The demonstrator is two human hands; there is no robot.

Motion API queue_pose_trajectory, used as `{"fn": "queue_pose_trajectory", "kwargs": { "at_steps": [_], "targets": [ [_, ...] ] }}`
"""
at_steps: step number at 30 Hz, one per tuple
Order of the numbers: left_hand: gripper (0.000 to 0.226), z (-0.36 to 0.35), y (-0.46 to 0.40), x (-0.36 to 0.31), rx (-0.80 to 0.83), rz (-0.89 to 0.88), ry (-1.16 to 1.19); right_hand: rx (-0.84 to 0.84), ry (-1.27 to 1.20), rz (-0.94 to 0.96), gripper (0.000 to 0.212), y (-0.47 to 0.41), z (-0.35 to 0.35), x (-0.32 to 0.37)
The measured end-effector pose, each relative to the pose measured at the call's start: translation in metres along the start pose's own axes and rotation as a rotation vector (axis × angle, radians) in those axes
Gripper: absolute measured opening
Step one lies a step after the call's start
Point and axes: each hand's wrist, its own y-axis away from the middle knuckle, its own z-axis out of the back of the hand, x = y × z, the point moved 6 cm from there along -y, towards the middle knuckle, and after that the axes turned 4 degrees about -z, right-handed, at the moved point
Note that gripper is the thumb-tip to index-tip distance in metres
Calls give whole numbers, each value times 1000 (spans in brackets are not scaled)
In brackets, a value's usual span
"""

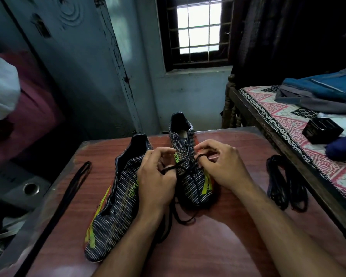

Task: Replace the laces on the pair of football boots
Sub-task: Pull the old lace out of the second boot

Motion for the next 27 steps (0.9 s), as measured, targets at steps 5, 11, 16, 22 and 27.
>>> {"fn": "queue_pose_trajectory", "kwargs": {
  "at_steps": [5,11,16,22,27],
  "targets": [
    [42,6,0,-7,-57,-52,12,-59,-299,-224,19,-5,0,-19],
    [32,-11,-11,-37,191,13,3,-26,-957,-505,35,-4,-2,-24],
    [28,-53,-39,-77,348,-98,-122,60,-1262,-525,51,-6,-1,-22],
    [34,-67,-69,-74,438,-136,-503,76,-971,-415,44,-6,9,-13],
    [28,-39,-58,-36,671,70,-459,-141,-125,-265,13,-12,27,-28]
  ]
}}
